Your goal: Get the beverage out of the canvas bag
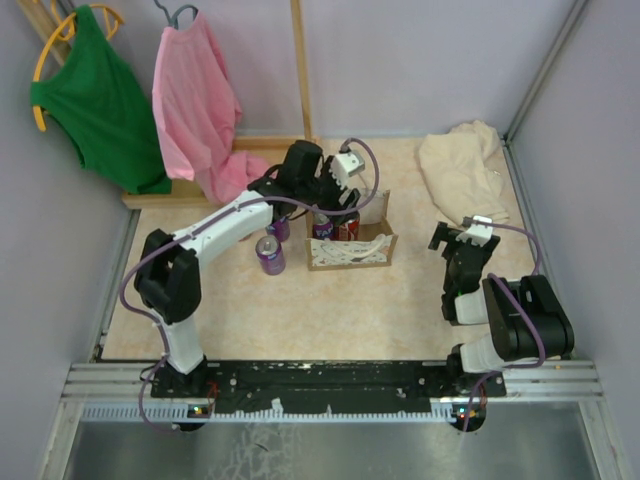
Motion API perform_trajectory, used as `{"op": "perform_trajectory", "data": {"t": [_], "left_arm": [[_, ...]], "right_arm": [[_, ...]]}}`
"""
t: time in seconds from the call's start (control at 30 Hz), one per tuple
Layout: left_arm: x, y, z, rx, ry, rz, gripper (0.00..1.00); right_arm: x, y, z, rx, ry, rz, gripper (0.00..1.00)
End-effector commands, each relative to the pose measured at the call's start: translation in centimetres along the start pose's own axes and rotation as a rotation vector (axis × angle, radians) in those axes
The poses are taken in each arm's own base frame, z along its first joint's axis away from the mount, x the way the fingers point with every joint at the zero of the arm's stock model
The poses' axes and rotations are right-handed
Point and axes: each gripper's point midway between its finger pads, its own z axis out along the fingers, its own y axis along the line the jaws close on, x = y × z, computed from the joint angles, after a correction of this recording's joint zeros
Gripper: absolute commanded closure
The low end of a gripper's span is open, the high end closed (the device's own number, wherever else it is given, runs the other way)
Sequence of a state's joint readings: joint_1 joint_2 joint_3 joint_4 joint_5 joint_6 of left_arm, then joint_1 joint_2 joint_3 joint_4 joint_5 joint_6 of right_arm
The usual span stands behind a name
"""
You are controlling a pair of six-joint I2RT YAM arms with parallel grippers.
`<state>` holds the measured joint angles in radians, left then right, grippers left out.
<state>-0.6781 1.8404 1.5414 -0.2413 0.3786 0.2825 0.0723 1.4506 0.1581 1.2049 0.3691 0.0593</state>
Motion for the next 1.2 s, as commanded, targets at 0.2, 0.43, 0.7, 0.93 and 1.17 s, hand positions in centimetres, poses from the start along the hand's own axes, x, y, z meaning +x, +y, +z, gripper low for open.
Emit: {"op": "perform_trajectory", "data": {"t": [0.2, 0.43, 0.7, 0.93, 1.17], "left_arm": [[1.2, -1.4, 0.7, 0.055, 0.026, 0.002, 0.17], [2.2, -0.6, 1.5, 0.023, 0.066, -0.006, 0.15], [3.8, -0.3, 2.2, 0.016, 0.124, -0.034, 0.16], [4.0, 0.2, 2.4, -0.015, 0.124, -0.028, 0.14], [4.3, 0.5, 2.8, -0.026, 0.125, -0.033, 0.12]], "right_arm": [[-1.4, 0.2, 0.4, 0.006, -0.050, 0.009, 0.01], [-1.5, 0.2, 0.4, 0.006, -0.051, 0.009, 0.01], [-1.5, 0.2, 0.4, 0.006, -0.051, 0.008, 0.01], [-1.4, 0.2, 0.4, 0.006, -0.050, 0.009, 0.01], [-1.5, 0.2, 0.4, 0.006, -0.051, 0.008, 0.01]]}}
